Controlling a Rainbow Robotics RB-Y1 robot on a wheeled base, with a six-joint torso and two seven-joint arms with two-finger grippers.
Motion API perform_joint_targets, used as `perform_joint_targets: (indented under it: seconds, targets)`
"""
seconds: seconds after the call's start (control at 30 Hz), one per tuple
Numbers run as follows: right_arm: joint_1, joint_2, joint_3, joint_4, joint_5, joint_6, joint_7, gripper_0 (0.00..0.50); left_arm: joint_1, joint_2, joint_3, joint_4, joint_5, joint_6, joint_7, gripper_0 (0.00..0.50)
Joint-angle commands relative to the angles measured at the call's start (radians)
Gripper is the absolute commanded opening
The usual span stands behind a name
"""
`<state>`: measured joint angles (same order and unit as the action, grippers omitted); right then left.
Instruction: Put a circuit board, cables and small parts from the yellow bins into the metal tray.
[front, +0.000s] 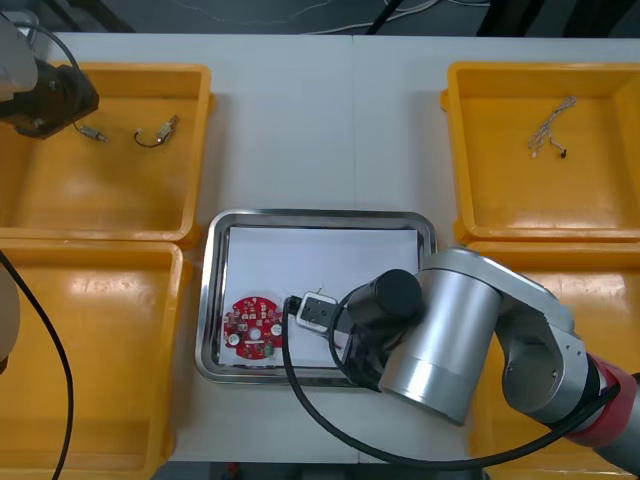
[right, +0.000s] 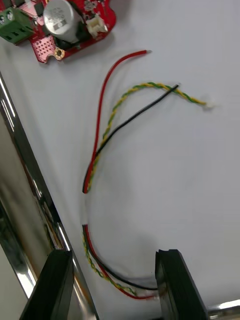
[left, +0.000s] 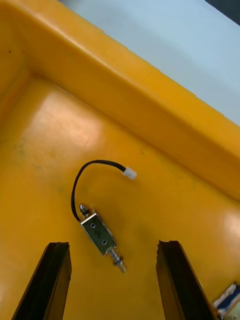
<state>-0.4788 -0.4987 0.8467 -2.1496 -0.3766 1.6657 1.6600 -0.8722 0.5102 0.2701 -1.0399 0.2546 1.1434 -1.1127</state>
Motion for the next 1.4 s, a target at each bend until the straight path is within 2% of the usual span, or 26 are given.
perform_joint_targets:
  seconds: [0.03,0.2,0.33,0.67,0.9,1.17,1.4]
  targets:
    - [-0.055,0.049,-0.120,-0.069,-0.064,0.094,0.030,0.500,-0.064,-0.015,0.029,0.057,-0.026,-0.068,0.070,0.500]
    - [-0.072,0.051,-0.247,-0.104,-0.148,0.204,0.024,0.500,-0.080,-0.019,0.044,0.139,-0.043,-0.148,0.074,0.500]
    - [-0.072,0.029,-0.339,-0.144,-0.200,0.254,0.024,0.500,-0.093,-0.027,0.060,0.169,-0.058,-0.162,0.097,0.500]
    - [-0.069,-0.023,-0.618,-0.174,-0.347,0.254,-0.012,0.500,-0.103,-0.030,0.041,0.195,-0.078,-0.171,0.169,0.500]
    - [-0.061,-0.061,-0.739,-0.161,-0.372,0.254,-0.097,0.500,-0.102,-0.029,0.012,0.210,-0.100,-0.172,0.185,0.500]
    - [-0.021,-0.116,-0.839,-0.150,-0.374,0.254,-0.318,0.500,-0.094,-0.030,-0.034,0.212,-0.110,-0.171,0.205,0.500]
    - [-0.014,-0.130,-0.928,-0.096,-0.361,0.254,-0.490,0.500,-0.087,-0.030,-0.060,0.212,-0.121,-0.171,0.217,0.500]
